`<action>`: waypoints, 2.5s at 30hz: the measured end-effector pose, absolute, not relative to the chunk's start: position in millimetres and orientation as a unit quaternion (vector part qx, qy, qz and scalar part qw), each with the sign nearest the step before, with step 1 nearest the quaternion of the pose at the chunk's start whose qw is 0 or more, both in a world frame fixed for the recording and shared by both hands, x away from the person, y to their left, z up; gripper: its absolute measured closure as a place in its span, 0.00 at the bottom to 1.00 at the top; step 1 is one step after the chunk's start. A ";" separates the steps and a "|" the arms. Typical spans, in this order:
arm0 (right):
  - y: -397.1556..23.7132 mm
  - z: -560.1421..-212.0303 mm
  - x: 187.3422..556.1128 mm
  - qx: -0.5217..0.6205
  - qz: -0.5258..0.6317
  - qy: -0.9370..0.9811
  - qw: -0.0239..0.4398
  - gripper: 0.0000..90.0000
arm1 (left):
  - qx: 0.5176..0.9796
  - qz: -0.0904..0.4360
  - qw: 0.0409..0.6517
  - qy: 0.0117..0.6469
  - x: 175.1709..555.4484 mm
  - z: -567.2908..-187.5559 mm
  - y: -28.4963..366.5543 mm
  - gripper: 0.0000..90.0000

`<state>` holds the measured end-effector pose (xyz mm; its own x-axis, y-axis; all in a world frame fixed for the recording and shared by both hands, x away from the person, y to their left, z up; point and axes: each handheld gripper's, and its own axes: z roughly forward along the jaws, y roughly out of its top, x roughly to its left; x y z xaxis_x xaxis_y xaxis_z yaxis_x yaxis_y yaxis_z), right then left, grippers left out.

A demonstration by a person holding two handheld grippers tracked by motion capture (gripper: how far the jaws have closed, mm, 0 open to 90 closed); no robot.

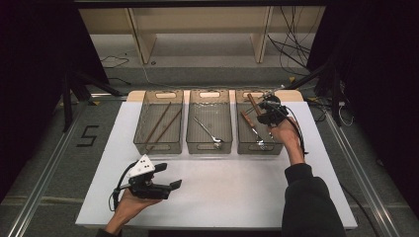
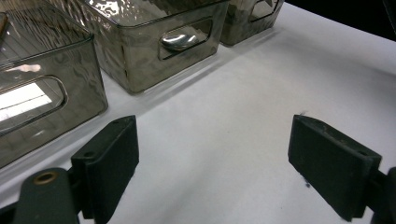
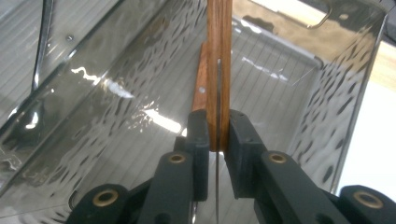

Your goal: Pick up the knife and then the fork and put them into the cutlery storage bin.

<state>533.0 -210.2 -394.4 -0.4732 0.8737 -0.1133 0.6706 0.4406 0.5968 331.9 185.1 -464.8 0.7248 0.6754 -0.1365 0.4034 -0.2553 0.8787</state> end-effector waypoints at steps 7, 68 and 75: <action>-211.0 -401.5 533.0 0.478 0.246 0.820 0.197 0.79 | 0.779 0.135 0.505 0.346 331.9 -464.8 186.8 0.18; -228.9 -435.3 331.9 0.353 0.541 0.750 0.142 0.25 | 0.781 0.131 0.499 0.353 327.6 -469.8 191.8 0.18; -232.4 -445.1 318.4 0.352 0.544 0.747 0.146 0.24 | 0.779 0.127 0.503 0.353 326.3 -470.4 192.8 0.18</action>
<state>318.4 -232.4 -445.1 -0.7091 0.6854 0.1658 0.3678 0.1589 0.9162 326.3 192.8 -470.4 0.7192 0.6769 -0.1567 0.4213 -0.2455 0.8731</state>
